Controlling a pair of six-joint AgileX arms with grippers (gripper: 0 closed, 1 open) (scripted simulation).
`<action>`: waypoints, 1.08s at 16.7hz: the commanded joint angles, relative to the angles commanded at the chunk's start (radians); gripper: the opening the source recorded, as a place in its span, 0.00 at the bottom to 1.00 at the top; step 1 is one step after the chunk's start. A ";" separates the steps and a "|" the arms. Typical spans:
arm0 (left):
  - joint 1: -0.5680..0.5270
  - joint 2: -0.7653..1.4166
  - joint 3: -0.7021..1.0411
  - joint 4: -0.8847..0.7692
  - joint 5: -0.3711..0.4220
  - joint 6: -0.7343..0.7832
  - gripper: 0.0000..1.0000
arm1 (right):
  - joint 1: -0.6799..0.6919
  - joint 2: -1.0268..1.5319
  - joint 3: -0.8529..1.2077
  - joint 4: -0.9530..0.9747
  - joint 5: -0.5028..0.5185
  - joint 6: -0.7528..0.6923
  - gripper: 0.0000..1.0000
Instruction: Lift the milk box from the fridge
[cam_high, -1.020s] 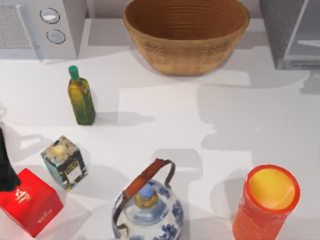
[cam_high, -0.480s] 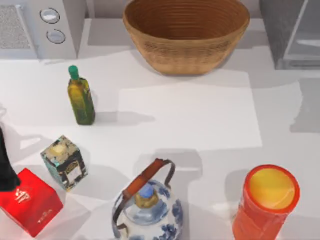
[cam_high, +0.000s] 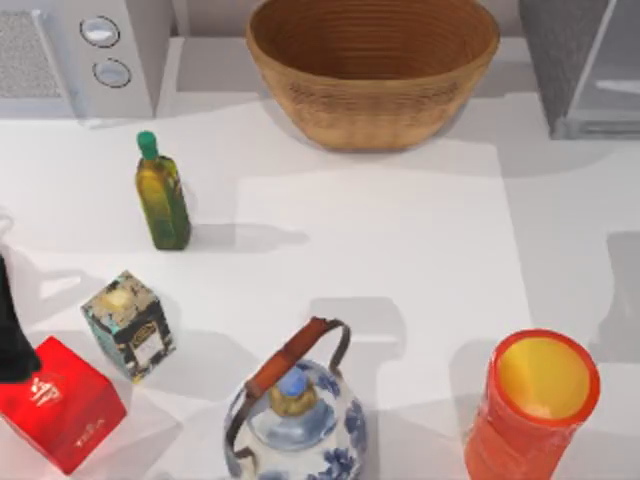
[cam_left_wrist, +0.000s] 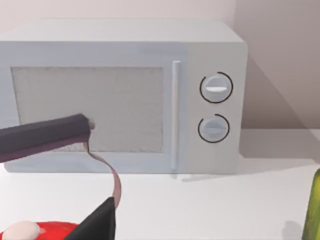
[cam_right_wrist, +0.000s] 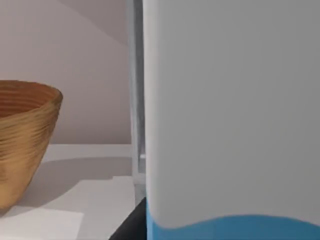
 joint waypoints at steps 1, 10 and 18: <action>0.000 0.000 0.000 0.000 0.000 0.000 1.00 | 0.008 -0.053 -0.021 -0.034 0.008 -0.001 0.00; 0.000 0.000 0.000 0.000 0.000 0.000 1.00 | 0.023 -0.152 -0.060 -0.103 0.022 -0.003 0.00; 0.000 0.000 0.000 0.000 0.000 0.000 1.00 | 0.008 0.232 -0.010 0.269 -0.192 0.003 0.00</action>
